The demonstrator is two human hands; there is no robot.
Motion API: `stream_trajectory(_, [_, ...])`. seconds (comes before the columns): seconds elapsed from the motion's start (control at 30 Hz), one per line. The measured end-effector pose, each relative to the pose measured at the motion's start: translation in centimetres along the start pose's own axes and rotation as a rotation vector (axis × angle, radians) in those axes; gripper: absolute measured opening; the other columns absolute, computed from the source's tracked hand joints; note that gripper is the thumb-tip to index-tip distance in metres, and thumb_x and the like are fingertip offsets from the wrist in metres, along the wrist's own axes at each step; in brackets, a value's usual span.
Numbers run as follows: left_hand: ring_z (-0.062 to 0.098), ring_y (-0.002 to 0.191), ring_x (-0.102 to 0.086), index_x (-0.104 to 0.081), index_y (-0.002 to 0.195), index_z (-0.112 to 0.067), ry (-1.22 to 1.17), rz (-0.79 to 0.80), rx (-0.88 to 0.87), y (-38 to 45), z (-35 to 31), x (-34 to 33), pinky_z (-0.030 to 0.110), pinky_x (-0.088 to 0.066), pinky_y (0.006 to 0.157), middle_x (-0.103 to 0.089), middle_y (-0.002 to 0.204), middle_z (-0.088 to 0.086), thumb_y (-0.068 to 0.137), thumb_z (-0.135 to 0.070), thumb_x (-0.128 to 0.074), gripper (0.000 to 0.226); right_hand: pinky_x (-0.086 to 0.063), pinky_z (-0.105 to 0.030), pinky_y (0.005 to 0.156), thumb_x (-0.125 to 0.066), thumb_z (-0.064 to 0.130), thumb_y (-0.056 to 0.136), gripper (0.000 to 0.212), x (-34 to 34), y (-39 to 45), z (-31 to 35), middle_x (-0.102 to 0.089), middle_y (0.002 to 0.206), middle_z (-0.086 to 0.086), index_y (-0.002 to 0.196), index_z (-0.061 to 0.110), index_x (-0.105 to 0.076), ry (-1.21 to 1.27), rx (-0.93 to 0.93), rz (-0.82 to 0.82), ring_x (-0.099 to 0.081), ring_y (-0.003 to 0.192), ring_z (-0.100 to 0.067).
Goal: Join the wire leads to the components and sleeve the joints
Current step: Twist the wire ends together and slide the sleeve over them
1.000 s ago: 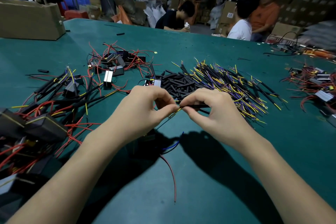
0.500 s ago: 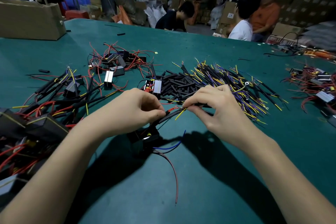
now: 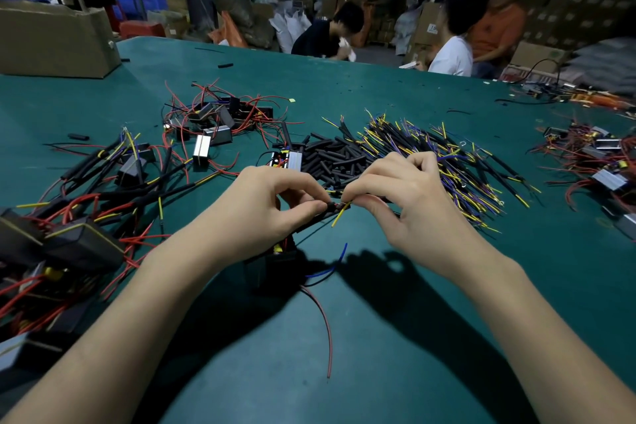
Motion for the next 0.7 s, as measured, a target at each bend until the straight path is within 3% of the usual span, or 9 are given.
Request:
stream_trajectory(0.13, [-0.001, 0.062, -0.053, -0.076, 0.085, -0.015, 0.027, -0.039, -0.093, -0.1, -0.5, -0.2, 0.005, -0.033, 0.061, -0.064, 0.068, -0.007, 0.082, -0.012, -0.072, 0.006, -0.022, -0.031, 0.080, -0.058, 0.016, 0.092, 0.015, 0.0, 0.1, 0.0, -0.064, 0.084, 0.003, 0.090, 0.020, -0.072, 0.000, 0.003, 0.003, -0.057, 0.082, -0.025])
stream_trajectory(0.33, [0.005, 0.064, -0.052, -0.075, 0.082, -0.014, -0.006, -0.103, -0.080, 0.0, -0.6, -1.3, 0.008, -0.034, 0.062, -0.061, 0.067, -0.007, 0.082, -0.010, -0.072, 0.005, -0.025, -0.034, 0.080, -0.059, 0.014, 0.090, 0.012, 0.0, 0.1, -0.2, -0.064, 0.087, 0.006, 0.091, 0.017, -0.071, 0.001, -0.002, -0.013, -0.057, 0.084, -0.023])
stream_trajectory(0.5, [-0.005, 0.056, -0.051, -0.074, 0.081, -0.009, 0.031, -0.123, -0.066, 0.0, -0.8, -1.2, 0.004, -0.032, 0.056, -0.058, 0.063, -0.012, 0.080, -0.005, -0.072, 0.004, -0.029, -0.033, 0.084, -0.062, 0.017, 0.085, 0.010, -0.1, 0.1, -0.3, -0.059, 0.088, 0.017, 0.092, 0.016, -0.069, 0.117, -0.036, -0.001, -0.056, 0.086, -0.012])
stream_trajectory(0.7, [-0.011, 0.049, -0.047, -0.069, 0.078, -0.004, 0.007, -0.117, -0.078, -0.1, -0.8, -1.0, 0.002, -0.031, 0.052, -0.053, 0.061, -0.014, 0.081, 0.000, -0.069, 0.004, -0.031, -0.034, 0.083, -0.062, 0.018, 0.084, 0.010, 0.0, 0.1, -0.1, -0.064, 0.088, 0.013, 0.091, 0.017, -0.069, 0.165, -0.025, -0.008, -0.056, 0.085, -0.010])
Point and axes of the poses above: each hand's wrist, its own y-axis towards the middle knuckle, its own x-axis out of the back of the hand, z = x × y, the point moved 3 cm from there along y, towards the middle knuckle
